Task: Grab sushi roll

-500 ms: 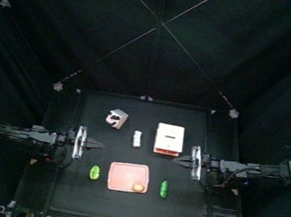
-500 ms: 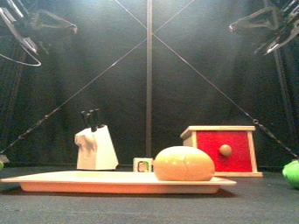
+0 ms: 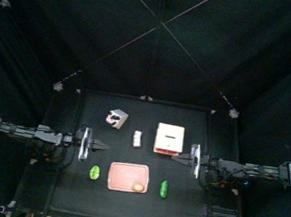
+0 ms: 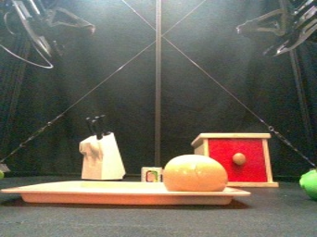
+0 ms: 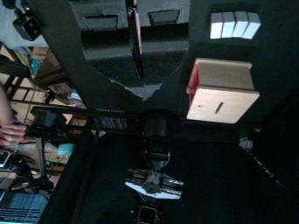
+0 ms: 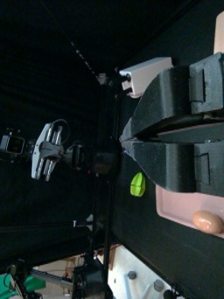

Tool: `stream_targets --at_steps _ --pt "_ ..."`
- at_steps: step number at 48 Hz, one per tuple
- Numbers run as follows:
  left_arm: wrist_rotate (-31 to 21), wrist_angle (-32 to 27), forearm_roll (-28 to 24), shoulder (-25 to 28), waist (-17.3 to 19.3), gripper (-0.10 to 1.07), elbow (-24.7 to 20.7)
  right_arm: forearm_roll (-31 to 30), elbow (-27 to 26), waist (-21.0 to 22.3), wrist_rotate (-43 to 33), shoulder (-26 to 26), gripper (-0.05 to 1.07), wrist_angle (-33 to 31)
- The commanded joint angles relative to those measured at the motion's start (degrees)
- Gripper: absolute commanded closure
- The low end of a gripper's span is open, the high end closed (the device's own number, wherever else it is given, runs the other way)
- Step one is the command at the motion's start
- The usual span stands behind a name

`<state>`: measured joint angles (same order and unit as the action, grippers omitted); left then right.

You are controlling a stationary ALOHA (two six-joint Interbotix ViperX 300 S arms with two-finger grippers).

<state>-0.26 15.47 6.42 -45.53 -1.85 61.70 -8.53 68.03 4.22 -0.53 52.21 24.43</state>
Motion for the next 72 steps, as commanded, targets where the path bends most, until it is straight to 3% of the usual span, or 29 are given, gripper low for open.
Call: stream_targets --at_steps 1,12,20,32,42,52,61,66,72 --pt "0.09 -2.37 2.46 3.87 -0.26 1.0 -4.57 -0.09 0.0 0.18 -0.09 -0.79 1.01 1.85" --pt "0.0 -13.54 8.17 13.01 0.88 1.0 -14.24 0.7 1.14 0.53 -0.44 -1.32 1.01 3.43" --pt "-0.09 -25.31 10.81 18.28 2.81 1.0 -21.88 2.64 1.76 1.93 -0.44 -1.32 1.01 3.43" --pt "-0.18 -39.02 9.93 25.58 6.77 0.99 -31.46 5.45 2.37 4.48 -0.53 -1.41 1.01 3.34" --pt "-2.99 -47.81 4.75 33.05 8.88 0.99 -39.55 7.91 3.08 5.54 -0.53 -1.41 1.01 2.81" --pt "-16.96 -56.78 -9.67 39.38 9.05 0.99 -46.41 9.32 3.25 5.89 -0.53 -1.32 1.01 0.44" --pt "-38.41 -63.37 -27.07 45.09 7.65 0.99 -50.63 10.11 3.25 6.33 -0.53 -1.32 1.01 -0.88" --pt "-49.22 -64.25 -33.75 47.64 6.94 0.99 -50.89 10.37 3.25 6.5 -0.53 -1.32 1.01 -1.23" --pt "-59.06 -64.34 -37.27 50.01 6.86 0.97 -50.63 10.55 3.25 6.77 -0.53 -1.32 1.01 -1.67"
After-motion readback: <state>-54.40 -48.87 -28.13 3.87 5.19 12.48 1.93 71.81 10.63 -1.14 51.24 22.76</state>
